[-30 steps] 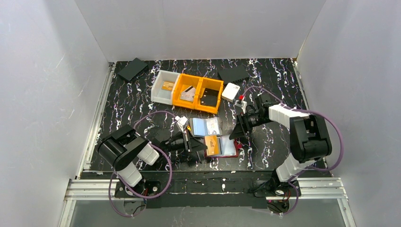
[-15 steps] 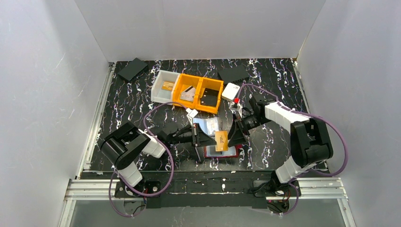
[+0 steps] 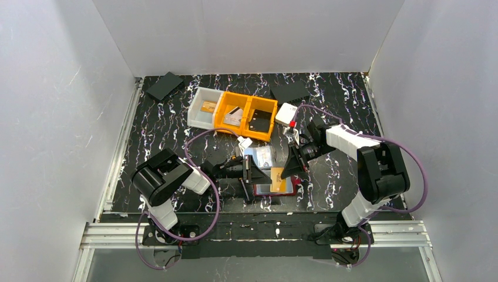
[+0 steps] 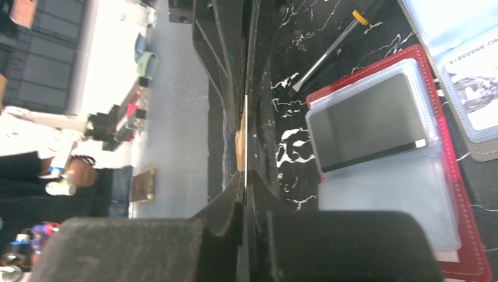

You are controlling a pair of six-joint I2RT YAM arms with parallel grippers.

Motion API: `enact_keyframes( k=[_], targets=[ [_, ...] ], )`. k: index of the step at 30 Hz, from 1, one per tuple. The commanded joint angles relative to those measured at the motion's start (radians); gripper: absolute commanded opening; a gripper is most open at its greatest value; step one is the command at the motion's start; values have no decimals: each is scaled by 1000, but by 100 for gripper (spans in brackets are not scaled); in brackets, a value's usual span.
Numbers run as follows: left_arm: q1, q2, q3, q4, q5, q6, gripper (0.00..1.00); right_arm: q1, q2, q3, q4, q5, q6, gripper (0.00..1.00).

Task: Take the credit cards out of the card holder
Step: Place the credit card in the storage box.

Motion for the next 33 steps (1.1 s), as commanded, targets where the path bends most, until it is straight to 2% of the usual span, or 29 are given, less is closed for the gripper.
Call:
enact_keyframes(
  k=[1, 2, 3, 6, 9, 11, 12, 14, 18, 21, 23, 25, 26, 28, 30, 31, 32, 33],
  targets=[
    [-5, 5, 19, 49, -1, -18, 0, 2, 16, 27, -6, -65, 22, 2],
    [-6, 4, 13, 58, -17, -26, 6, 1, 13, 22, 8, -70, 40, 1],
    [-4, 2, 3, 67, -43, -35, 20, 0, 10, 15, 37, -75, 63, 1],
    [-5, -27, -41, 88, -129, -42, 40, -18, -3, -13, 129, -110, 160, 1],
    [-6, -63, -68, 93, -203, -49, 60, -46, -41, -78, 376, -190, 412, 1],
    [-9, -80, -68, 94, -225, -59, 67, -64, -86, -195, 759, -252, 764, 1],
    [-11, -86, -59, 94, -227, -64, 68, -68, -109, -224, 874, -244, 863, 1],
    [-22, -88, -32, 94, -228, -76, 68, -69, -137, -233, 887, -219, 879, 1],
    [-41, -74, 16, 91, -246, -86, 67, -81, -139, -222, 854, -215, 860, 1],
    [-42, -47, 23, 93, -256, -99, 62, -87, -125, -206, 792, -215, 810, 1],
    [-42, -25, 30, 98, -244, -120, 50, -90, -123, -203, 777, -208, 795, 1],
    [-41, -11, 37, 102, -226, -132, 32, -91, -125, -205, 776, -197, 794, 1],
    [-42, -10, 39, 102, -220, -134, 19, -91, -126, -206, 775, -193, 794, 1],
    [-40, -12, 39, 102, -209, -129, 0, -91, -128, -206, 774, -187, 796, 1],
    [-31, -22, 35, 101, -195, -104, 0, -91, -133, -207, 772, -179, 791, 1],
    [-17, -31, 32, 99, -176, -92, 0, -91, -136, -208, 772, -176, 786, 4],
    [3, -45, 24, 97, -149, -77, 0, -91, -141, -206, 768, -175, 778, 20],
    [30, -62, 15, 86, -111, -55, 0, -92, -148, -204, 761, -171, 765, 40]
  ],
)
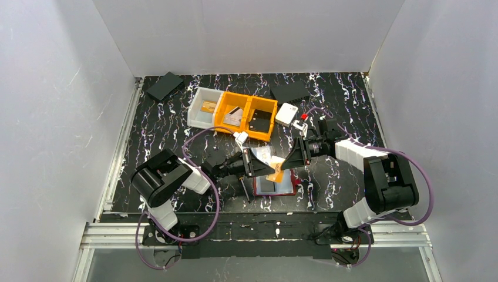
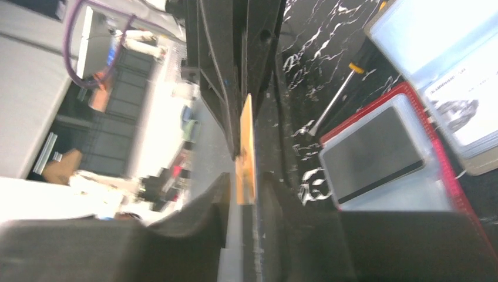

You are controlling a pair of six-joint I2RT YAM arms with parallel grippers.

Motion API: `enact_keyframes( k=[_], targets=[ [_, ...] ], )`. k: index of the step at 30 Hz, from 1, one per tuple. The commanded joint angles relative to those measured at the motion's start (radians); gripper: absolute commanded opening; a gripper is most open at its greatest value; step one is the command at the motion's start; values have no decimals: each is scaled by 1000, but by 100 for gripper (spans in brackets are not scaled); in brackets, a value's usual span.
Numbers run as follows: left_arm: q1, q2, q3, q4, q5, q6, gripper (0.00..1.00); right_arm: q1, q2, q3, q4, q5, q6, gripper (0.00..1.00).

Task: Take the credit cards out of the card holder
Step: Place the credit card in the storage box.

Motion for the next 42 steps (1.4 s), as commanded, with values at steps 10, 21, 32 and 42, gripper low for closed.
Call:
enact_keyframes(
  k=[10, 21, 32, 42],
  targets=[
    [246, -477, 472, -1916, 31, 1255, 0, -89, -90, 136, -384, 330, -400, 98],
    [459, -365, 972, -2321, -354, 2093, 0, -102, -135, 105, -338, 401, -382, 98],
    [558, 72, 1310, -2303, -386, 2311, 0, -158, -126, 85, -321, 366, -373, 98],
    [606, 251, 1446, -2222, -396, 2357, 0, -177, -70, 91, -329, 333, -372, 98]
  ],
)
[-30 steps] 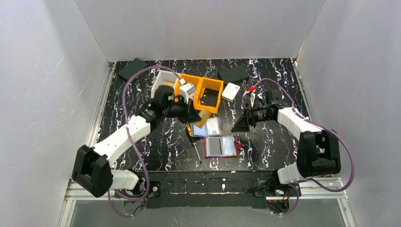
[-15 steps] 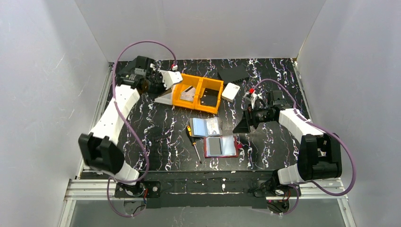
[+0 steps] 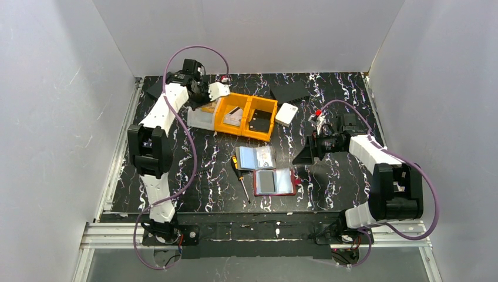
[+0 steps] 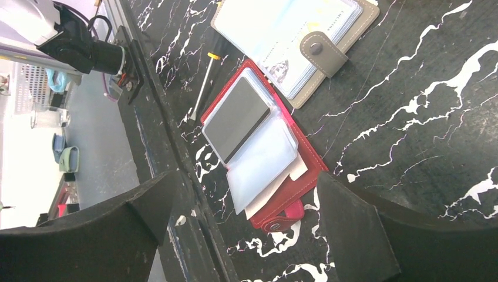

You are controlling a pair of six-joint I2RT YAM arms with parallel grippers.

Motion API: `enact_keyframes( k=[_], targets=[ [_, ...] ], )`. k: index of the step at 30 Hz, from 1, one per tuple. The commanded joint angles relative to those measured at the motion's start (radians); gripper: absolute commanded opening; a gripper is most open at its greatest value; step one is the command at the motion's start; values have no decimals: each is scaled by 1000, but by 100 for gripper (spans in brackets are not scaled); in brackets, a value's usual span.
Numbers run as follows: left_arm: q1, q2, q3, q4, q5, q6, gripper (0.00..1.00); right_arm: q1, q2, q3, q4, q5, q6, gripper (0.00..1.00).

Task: Take the credit cards out of the card holder
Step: Place the credit card in the storage box.

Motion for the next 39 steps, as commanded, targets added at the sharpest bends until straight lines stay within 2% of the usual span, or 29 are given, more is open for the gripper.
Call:
enact_keyframes(
  k=[1, 11, 20, 39],
  targets=[
    [29, 7, 54, 16, 16, 54, 0, -12, 22, 2, 6, -42, -11, 98],
    [55, 41, 52, 22, 105, 149, 0, -78, 25, -28, 63, -77, 43, 98],
    [55, 57, 26, 27, 175, 179, 0, -89, 41, -31, 71, -81, 46, 98],
    [55, 174, 58, 51, 178, 184, 0, -92, 76, -36, 87, -85, 59, 98]
  ],
)
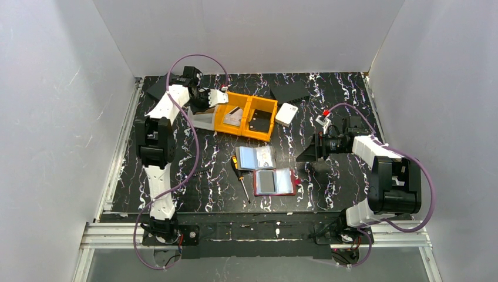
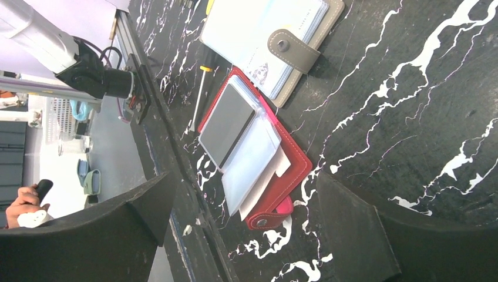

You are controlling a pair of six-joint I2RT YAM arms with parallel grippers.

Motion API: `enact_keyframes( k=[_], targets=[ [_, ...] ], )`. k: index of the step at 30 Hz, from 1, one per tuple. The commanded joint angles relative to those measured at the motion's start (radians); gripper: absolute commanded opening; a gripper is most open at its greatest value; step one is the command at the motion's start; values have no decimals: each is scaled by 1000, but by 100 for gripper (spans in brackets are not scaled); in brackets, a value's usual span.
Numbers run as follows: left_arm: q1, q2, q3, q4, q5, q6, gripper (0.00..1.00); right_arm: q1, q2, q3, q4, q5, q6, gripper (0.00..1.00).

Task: Take the credit cards out of the card holder
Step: Place the credit card in the storage box.

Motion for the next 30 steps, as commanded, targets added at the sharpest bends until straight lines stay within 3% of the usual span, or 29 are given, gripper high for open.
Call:
enact_keyframes(
  k=[1, 23, 30],
  targets=[
    [1, 21, 34, 4, 31, 4, 0, -4, 11, -6, 25, -30, 0, 98],
    [19, 101, 63, 44, 60, -34, 8, -4, 39, -9, 37, -35, 9, 98],
    [22, 104, 64, 73, 42, -61, 15, -4, 43, -9, 37, -38, 12, 98]
  ],
)
